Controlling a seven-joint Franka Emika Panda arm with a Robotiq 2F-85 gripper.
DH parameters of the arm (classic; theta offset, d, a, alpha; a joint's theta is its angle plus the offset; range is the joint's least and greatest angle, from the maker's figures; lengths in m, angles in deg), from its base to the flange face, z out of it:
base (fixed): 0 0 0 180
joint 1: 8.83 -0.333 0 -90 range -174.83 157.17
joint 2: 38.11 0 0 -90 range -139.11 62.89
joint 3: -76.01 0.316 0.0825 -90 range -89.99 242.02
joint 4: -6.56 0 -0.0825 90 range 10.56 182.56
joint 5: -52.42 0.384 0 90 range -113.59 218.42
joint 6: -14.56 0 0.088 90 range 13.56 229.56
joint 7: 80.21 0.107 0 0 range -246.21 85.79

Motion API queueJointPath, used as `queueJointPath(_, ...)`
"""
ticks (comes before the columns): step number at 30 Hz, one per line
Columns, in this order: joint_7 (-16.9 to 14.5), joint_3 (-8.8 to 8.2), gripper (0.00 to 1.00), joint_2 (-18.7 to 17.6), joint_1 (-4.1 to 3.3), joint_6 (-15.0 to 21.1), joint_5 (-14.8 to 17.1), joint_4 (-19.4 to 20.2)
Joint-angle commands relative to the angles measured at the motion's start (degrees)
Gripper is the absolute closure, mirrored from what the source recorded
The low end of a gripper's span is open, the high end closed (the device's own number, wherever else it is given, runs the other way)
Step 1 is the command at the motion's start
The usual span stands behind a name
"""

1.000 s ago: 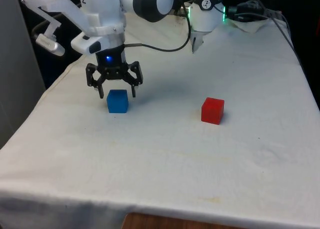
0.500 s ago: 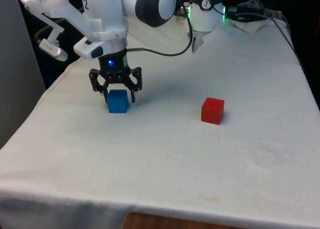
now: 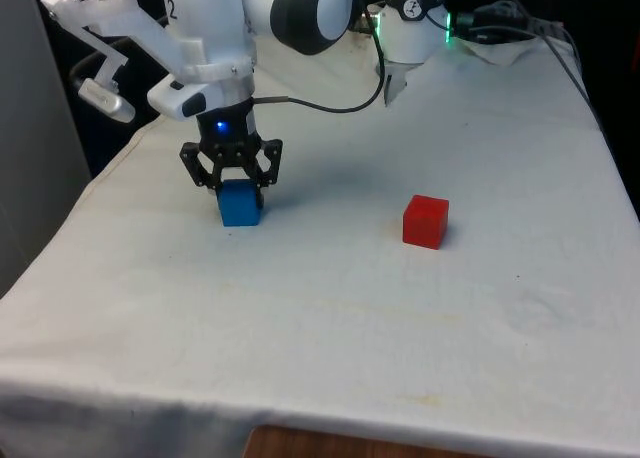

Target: Stack the two cubes.

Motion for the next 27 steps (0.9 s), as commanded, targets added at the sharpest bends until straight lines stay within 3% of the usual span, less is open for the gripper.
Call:
queueJointPath(1, 0.00, 0.00, 1.00, 0.06, -0.06, 0.00, 0.00, -0.06)
queueJointPath(6, 0.86, -0.74, 1.00, 3.04, -1.09, -2.12, -0.92, 0.52)
queueJointPath(9, 1.20, -0.80, 1.00, 4.01, -1.26, -2.98, -1.38, 0.52)
queueJointPath(10, 0.63, -0.34, 1.00, 3.90, -0.74, -2.98, -0.86, 0.29)
queueJointPath(11, 1.55, -0.86, 1.00, 4.87, -1.43, -3.72, -1.78, 0.57)
queueJointPath(18, 2.98, -0.86, 1.00, 7.56, -2.23, -5.67, -3.04, 0.63)
queueJointPath(19, 3.27, -0.86, 1.00, 7.91, -2.29, -5.96, -3.32, 0.63)
queueJointPath(20, 3.09, -0.34, 1.00, 8.08, -1.89, -6.19, -3.09, 0.29)
queueJointPath(21, 3.84, -0.74, 1.00, 8.65, -2.46, -6.53, -3.78, 0.57)
queueJointPath(27, 5.39, -0.52, 1.00, 10.54, -3.27, -8.25, -4.47, 0.29)
